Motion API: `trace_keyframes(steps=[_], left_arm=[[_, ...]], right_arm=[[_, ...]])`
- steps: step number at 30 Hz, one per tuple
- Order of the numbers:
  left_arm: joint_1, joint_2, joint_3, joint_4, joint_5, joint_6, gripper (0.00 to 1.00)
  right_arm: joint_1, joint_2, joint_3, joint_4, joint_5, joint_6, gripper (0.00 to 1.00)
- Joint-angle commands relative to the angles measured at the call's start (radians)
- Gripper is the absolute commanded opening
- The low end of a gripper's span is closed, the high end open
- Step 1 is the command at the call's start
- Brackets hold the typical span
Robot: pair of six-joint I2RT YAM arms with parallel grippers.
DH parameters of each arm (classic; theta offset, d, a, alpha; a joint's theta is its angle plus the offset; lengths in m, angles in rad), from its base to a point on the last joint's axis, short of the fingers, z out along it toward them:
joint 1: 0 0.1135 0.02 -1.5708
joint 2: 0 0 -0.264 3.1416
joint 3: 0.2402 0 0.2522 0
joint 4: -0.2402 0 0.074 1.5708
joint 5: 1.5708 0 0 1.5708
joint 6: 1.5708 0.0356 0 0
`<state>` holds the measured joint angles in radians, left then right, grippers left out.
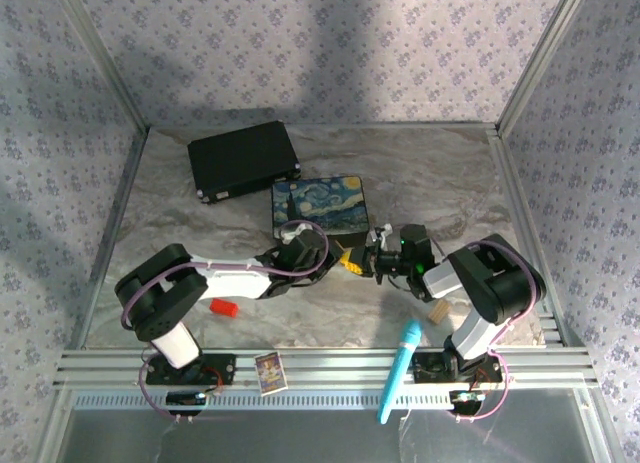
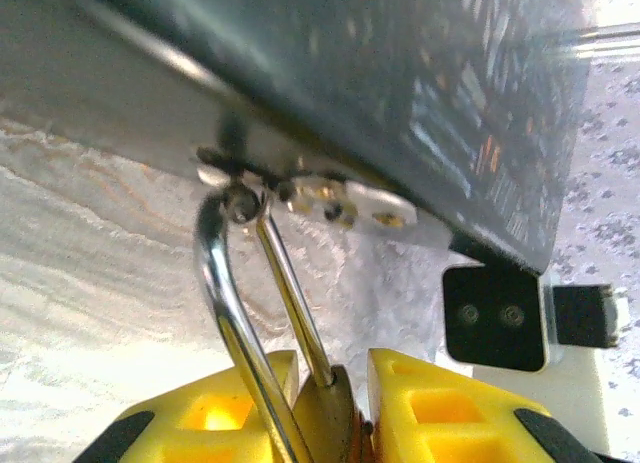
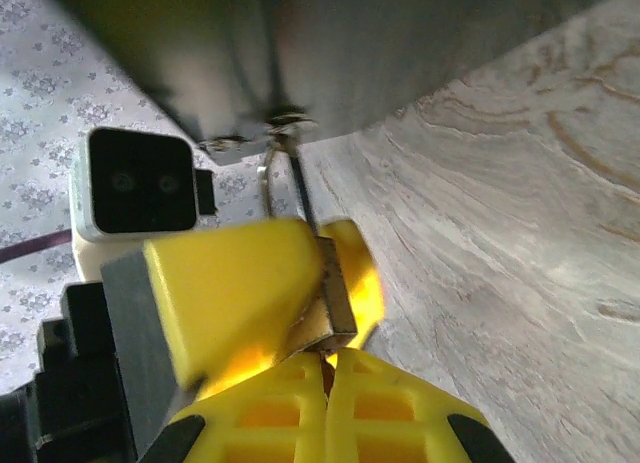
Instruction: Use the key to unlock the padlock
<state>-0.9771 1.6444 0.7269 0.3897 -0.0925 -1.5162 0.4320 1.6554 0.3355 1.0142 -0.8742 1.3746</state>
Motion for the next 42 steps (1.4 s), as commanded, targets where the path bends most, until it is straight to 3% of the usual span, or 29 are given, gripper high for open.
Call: trace_keyframes(steps=[1, 7, 9, 14, 19, 23, 31, 37, 40, 42], left_arm=[[-0.035, -0.011, 0.044, 0.012, 0.105, 0.039, 0.25], [-0.035, -0.019, 0.041, -0.014, 0.088, 0.041, 0.21], [-0.035, -0.033, 0.034, -0.031, 0.068, 0.045, 0.28], [-0.030, -0.055, 0.014, 0.007, 0.030, 0.058, 0.57], [-0.022, -0.074, -0.013, 0.040, -0.001, 0.038, 0.58], [-0.018, -0.119, -0.023, -0.042, -0.063, 0.037, 0.52], [-0.011, -0.092, -0.041, -0.036, -0.053, -0.002, 0.35], [-0.011, -0.113, -0.028, -0.096, -0.076, 0.011, 0.12], [-0.011, -0.115, -0.029, -0.095, -0.066, 0.009, 0.02], [-0.011, -0.119, -0.033, -0.097, -0.068, 0.007, 0.00]], right_arm=[[0.033, -0.016, 0.039, 0.000, 0.049, -0.048, 0.00], [0.035, -0.016, 0.025, 0.003, 0.058, -0.048, 0.00], [0.034, -0.016, 0.021, 0.003, 0.060, -0.050, 0.00], [0.045, -0.012, 0.012, 0.009, 0.064, -0.050, 0.00], [0.048, -0.011, 0.011, 0.012, 0.068, -0.046, 0.00], [0.056, -0.009, 0.013, 0.015, 0.072, -0.049, 0.00], [0.064, -0.005, 0.014, 0.015, 0.072, -0.047, 0.00], [0.070, 0.000, 0.018, 0.017, 0.071, -0.048, 0.00], [0.069, 0.007, 0.036, 0.047, 0.060, -0.021, 0.05], [0.069, -0.006, 0.039, 0.025, 0.064, -0.034, 0.14]])
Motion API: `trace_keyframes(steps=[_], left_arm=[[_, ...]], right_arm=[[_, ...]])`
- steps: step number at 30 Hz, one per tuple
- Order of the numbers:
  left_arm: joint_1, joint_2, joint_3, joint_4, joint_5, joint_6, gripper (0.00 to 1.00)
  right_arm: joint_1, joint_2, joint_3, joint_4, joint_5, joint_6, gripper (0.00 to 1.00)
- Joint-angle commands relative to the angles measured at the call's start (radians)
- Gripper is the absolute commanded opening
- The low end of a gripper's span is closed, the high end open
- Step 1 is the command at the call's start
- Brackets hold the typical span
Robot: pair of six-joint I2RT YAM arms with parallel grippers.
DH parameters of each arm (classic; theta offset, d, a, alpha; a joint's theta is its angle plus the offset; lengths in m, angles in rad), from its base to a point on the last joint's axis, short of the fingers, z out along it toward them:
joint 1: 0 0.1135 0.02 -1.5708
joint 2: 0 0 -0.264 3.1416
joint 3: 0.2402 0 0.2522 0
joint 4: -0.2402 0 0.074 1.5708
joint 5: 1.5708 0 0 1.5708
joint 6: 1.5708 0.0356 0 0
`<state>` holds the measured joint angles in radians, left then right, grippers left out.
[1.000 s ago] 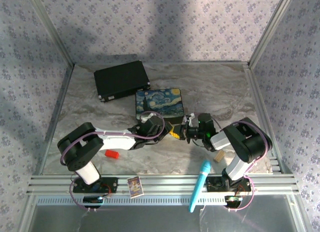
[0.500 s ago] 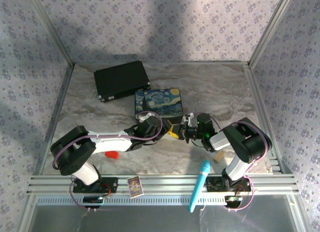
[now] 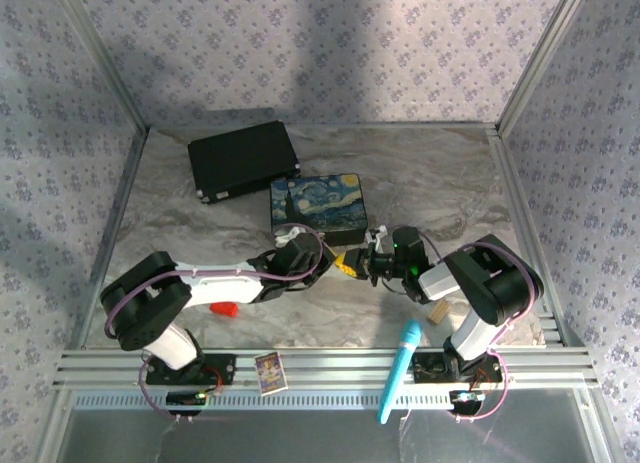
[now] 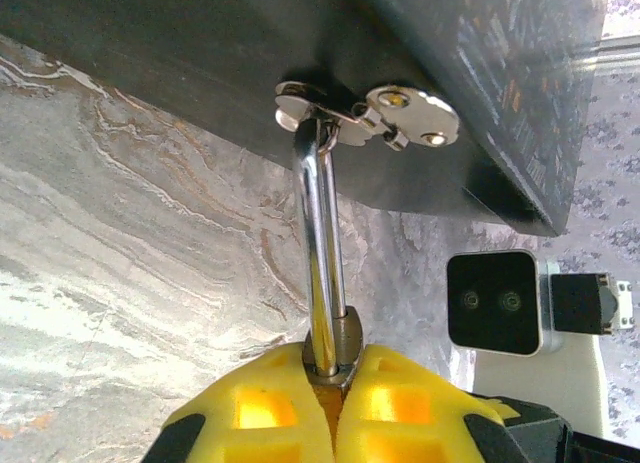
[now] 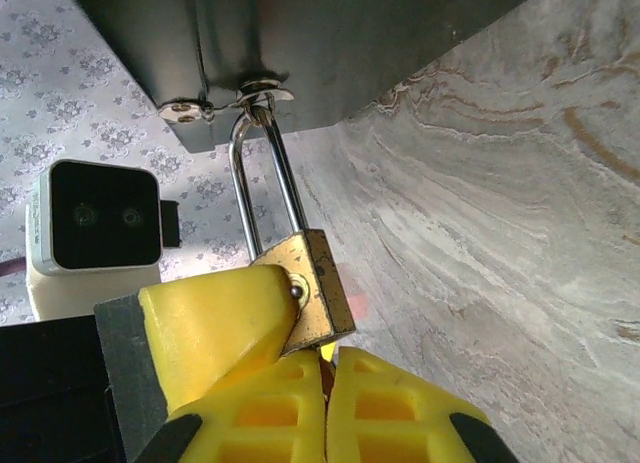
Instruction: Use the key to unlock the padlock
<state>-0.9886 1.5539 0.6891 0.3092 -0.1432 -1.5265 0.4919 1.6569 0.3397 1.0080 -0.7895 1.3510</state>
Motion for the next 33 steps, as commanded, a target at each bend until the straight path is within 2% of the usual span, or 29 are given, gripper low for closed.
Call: trace_keyframes(steps=[1, 5, 8, 11, 12, 14, 17, 19, 21, 25, 26, 29, 33], left_arm=[[0.001, -0.031, 0.001, -0.019, -0.019, 0.013, 0.00], [0.003, -0.052, -0.008, -0.037, -0.033, 0.015, 0.00], [0.005, -0.059, -0.002, -0.060, -0.037, 0.025, 0.00], [0.007, -0.052, 0.003, -0.059, -0.023, 0.024, 0.00], [0.007, -0.050, 0.003, -0.055, -0.017, 0.023, 0.00], [0.005, -0.046, 0.002, -0.050, -0.005, 0.016, 0.00], [0.004, -0.050, -0.003, -0.046, 0.002, 0.011, 0.00], [0.001, -0.055, -0.006, -0.051, 0.001, 0.012, 0.00], [0.001, -0.059, -0.005, -0.053, 0.002, 0.013, 0.00], [0.001, -0.058, 0.008, -0.067, 0.002, 0.032, 0.00], [0.001, -0.060, 0.014, -0.081, 0.002, 0.035, 0.00], [-0.001, -0.065, 0.018, -0.082, 0.008, 0.034, 0.00], [-0.005, -0.077, 0.015, -0.080, 0.008, 0.032, 0.00]], right_arm=[[0.007, -0.021, 0.033, 0.013, -0.016, -0.023, 0.17], [-0.016, -0.126, 0.015, -0.191, 0.012, -0.145, 0.31], [-0.014, -0.284, 0.046, -0.580, 0.089, -0.358, 0.38], [0.024, -0.436, 0.140, -0.985, 0.248, -0.610, 0.44], [0.046, -0.475, 0.174, -1.094, 0.306, -0.703, 0.49], [0.084, -0.531, 0.215, -1.237, 0.452, -0.827, 0.61], [0.117, -0.579, 0.250, -1.354, 0.625, -0.924, 0.69], [0.150, -0.583, 0.272, -1.385, 0.729, -0.970, 0.69], [0.197, -0.576, 0.284, -1.370, 0.782, -1.050, 0.75], [0.304, -0.553, 0.279, -1.249, 0.806, -1.201, 0.76], [0.318, -0.551, 0.265, -1.195, 0.800, -1.226, 0.75], [0.326, -0.535, 0.231, -1.081, 0.725, -1.327, 0.64], [0.336, -0.479, 0.237, -1.026, 0.701, -1.393, 0.60]])
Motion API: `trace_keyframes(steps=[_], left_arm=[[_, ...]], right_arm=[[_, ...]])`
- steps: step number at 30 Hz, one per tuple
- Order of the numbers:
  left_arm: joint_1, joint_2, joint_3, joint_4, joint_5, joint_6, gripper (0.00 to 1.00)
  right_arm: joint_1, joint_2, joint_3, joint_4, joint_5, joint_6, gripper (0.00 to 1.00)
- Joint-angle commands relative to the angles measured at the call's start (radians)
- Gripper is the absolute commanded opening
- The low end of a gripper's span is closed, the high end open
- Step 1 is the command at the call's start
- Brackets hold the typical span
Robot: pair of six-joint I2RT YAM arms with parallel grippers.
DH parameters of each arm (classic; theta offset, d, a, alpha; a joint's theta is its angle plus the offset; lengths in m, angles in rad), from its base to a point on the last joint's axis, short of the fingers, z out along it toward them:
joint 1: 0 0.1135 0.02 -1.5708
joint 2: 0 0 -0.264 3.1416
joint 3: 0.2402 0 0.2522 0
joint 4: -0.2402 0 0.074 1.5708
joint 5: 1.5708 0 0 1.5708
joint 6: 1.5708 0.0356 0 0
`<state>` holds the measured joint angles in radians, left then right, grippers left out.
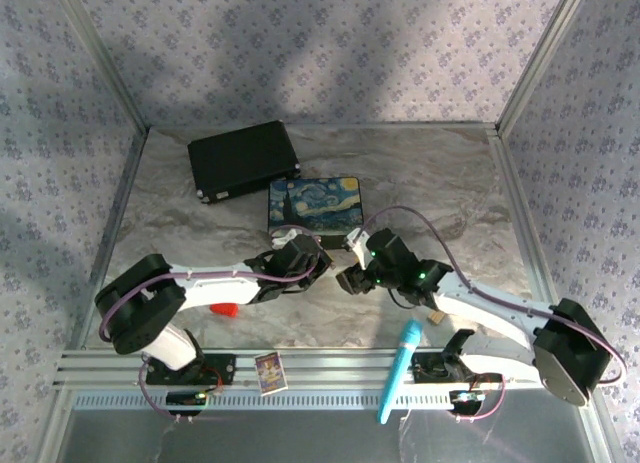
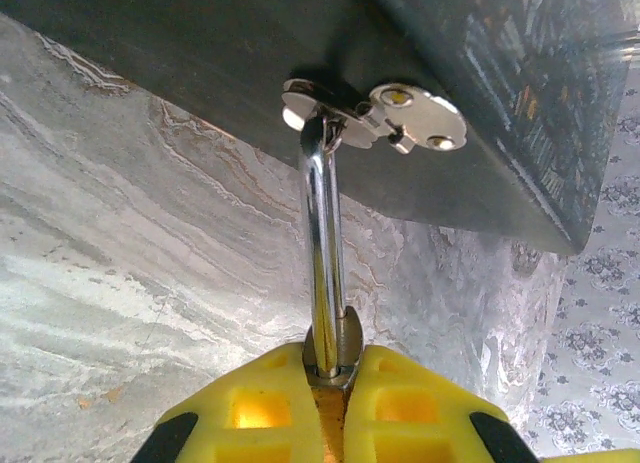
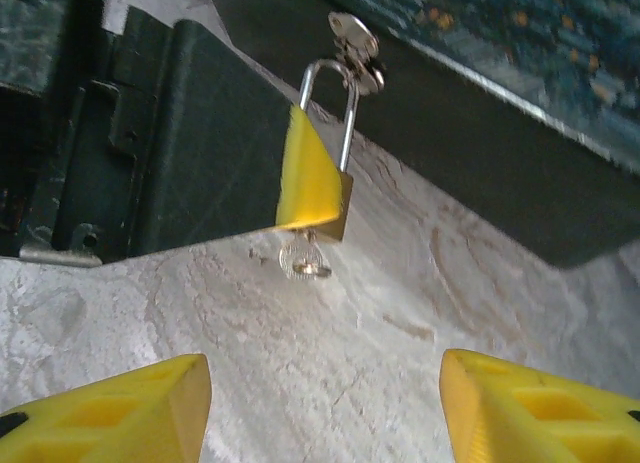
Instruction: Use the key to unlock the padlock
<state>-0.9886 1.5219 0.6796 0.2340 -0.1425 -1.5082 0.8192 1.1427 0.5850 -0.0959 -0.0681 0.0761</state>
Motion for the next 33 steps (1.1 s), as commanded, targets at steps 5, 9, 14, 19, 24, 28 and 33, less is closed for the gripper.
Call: trace_keyframes(steps=[5, 9, 14, 19, 24, 28, 33], left_arm=[[-0.001, -0.048, 0.019, 0.011, 0.031, 0.023, 0.00], [0.001, -0.049, 0.008, 0.034, 0.046, 0.017, 0.00], [0.005, -0.056, 0.007, 0.042, 0.059, 0.015, 0.00], [0.007, -0.068, 0.001, 0.036, 0.065, 0.017, 0.00], [0.006, -0.071, -0.002, 0.033, 0.065, 0.013, 0.00], [0.006, -0.065, -0.005, 0.047, 0.076, 0.005, 0.00], [0.007, -0.063, -0.016, 0.064, 0.082, -0.005, 0.00]], right_arm=[[0.014, 0.099, -0.008, 0.138, -0.042, -0.160, 0.54], [0.018, 0.132, -0.004, 0.190, -0.059, -0.165, 0.51], [0.021, 0.190, 0.012, 0.206, -0.073, -0.168, 0.45], [0.020, 0.216, -0.008, 0.243, -0.072, -0.168, 0.38], [0.019, 0.219, -0.003, 0.261, -0.056, -0.170, 0.26], [0.015, 0.239, 0.007, 0.264, -0.075, -0.167, 0.16], [-0.007, 0.253, -0.001, 0.296, -0.128, -0.134, 0.08]])
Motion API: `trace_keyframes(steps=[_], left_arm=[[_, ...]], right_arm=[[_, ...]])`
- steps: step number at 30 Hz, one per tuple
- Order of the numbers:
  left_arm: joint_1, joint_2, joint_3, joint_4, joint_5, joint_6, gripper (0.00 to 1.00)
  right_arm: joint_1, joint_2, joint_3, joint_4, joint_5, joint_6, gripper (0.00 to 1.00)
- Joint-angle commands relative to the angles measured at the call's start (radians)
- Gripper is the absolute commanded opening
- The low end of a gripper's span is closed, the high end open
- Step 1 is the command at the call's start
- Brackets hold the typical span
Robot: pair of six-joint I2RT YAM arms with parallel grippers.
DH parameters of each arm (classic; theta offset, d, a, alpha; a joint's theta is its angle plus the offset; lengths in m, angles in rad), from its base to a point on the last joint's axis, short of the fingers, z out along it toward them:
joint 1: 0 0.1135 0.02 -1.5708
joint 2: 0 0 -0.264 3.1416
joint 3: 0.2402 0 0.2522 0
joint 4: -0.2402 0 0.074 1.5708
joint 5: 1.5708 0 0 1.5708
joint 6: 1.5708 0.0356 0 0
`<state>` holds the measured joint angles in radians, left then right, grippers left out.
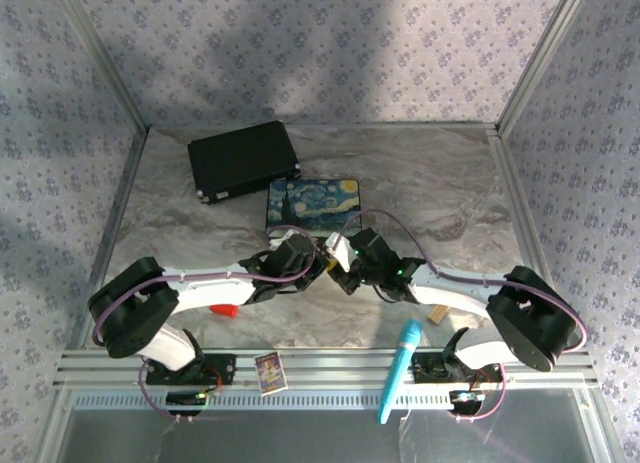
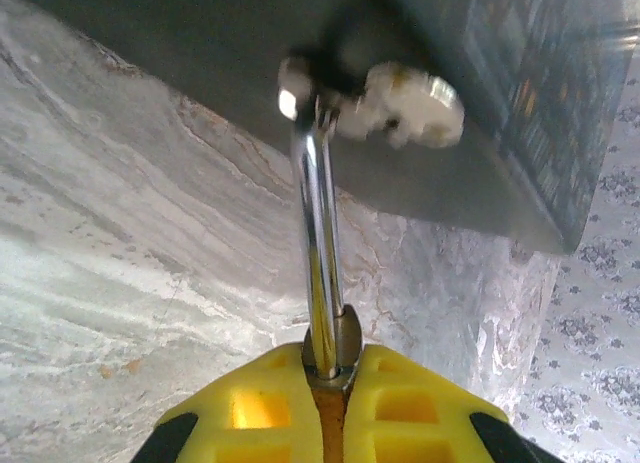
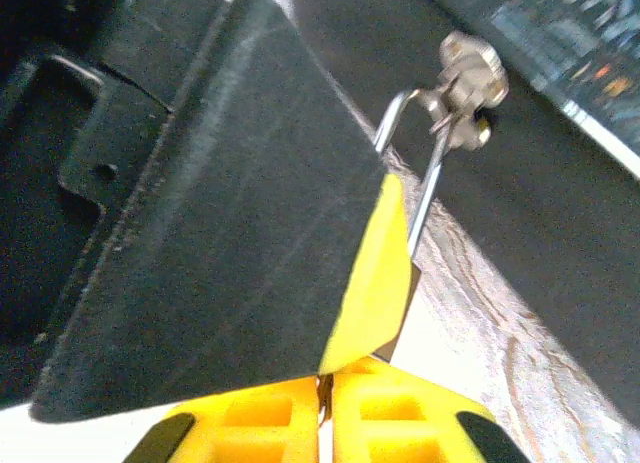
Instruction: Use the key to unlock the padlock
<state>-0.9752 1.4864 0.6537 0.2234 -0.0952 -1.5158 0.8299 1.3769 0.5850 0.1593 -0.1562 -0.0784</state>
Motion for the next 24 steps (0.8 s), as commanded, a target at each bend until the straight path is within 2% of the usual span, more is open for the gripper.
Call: trace_keyframes(steps=[1, 12, 19, 24], left_arm=[[-0.007, -0.029, 0.010, 0.074, 0.036, 0.003, 0.00], [-0.007, -0.046, -0.009, 0.078, 0.038, -0.006, 0.00], [-0.008, -0.058, -0.031, 0.082, 0.030, -0.014, 0.00], [-0.008, -0.060, -0.034, 0.083, 0.031, -0.016, 0.00]], right_arm=[[-0.023, 0.020, -0.004, 0.050, -0.049, 0.030, 0.07], [-0.150, 0.036, -0.063, 0.143, -0.232, 0.194, 0.06], [-0.208, 0.037, -0.082, 0.148, -0.215, 0.343, 0.12], [-0.213, 0.037, -0.077, 0.120, -0.185, 0.367, 0.17]])
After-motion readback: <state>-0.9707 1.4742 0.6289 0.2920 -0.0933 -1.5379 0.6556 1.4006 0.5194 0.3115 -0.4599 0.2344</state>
